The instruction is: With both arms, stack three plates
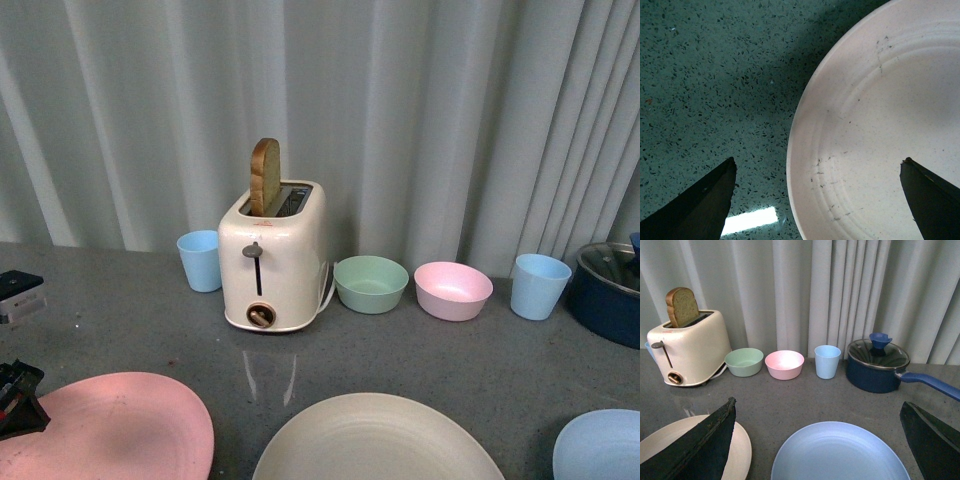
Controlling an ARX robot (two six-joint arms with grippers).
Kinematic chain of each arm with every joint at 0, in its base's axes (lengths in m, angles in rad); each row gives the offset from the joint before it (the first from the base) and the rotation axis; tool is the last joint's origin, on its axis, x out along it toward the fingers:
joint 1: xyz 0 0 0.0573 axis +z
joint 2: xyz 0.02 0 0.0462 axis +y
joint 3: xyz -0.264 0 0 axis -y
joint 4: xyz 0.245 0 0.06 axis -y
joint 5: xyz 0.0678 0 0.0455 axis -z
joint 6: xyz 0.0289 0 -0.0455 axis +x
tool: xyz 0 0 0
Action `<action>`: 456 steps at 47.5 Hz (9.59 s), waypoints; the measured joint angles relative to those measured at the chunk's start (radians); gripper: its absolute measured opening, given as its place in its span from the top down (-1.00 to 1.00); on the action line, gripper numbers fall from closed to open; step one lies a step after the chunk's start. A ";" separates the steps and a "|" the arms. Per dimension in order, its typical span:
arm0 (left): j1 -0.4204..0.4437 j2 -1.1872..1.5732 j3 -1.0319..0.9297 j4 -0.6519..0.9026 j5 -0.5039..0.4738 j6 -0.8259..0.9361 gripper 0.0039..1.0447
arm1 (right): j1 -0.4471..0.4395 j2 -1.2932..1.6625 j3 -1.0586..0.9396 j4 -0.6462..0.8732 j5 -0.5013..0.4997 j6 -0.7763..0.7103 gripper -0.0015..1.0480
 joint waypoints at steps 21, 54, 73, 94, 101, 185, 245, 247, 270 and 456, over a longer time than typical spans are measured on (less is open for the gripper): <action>0.010 0.066 0.013 0.002 -0.010 0.029 -0.87 | 0.000 0.000 0.000 0.000 0.000 0.000 -0.86; 0.016 0.121 0.018 0.022 -0.025 0.058 0.32 | 0.000 0.000 0.000 0.000 0.000 0.000 -0.86; 0.021 0.110 0.030 -0.010 0.030 0.026 0.92 | 0.000 0.000 0.000 0.000 0.000 0.000 -0.86; 0.042 0.058 0.137 -0.141 0.063 0.018 0.94 | 0.000 0.000 0.000 0.000 0.000 0.000 -0.86; 0.060 0.023 0.203 -0.201 0.081 0.012 0.94 | 0.000 0.000 0.000 0.000 0.000 0.000 -0.86; -0.517 0.026 0.146 -0.073 0.103 -0.514 0.94 | 0.000 0.000 0.000 0.000 0.000 0.000 -0.86; -0.478 -0.067 0.112 0.031 0.065 -0.513 -0.89 | 0.000 0.000 0.000 0.000 0.000 0.000 -0.86; -0.462 -0.113 0.091 0.067 0.040 -0.495 -0.89 | 0.000 0.000 0.000 0.000 0.000 0.000 -0.86; -0.378 -0.816 -0.501 0.649 -0.298 -0.473 -0.45 | 0.000 0.000 0.000 0.000 -0.001 0.000 -0.86; -0.233 -2.064 -1.160 0.237 -0.212 -0.558 -0.87 | -0.694 1.661 0.715 0.259 -0.185 -0.201 -0.86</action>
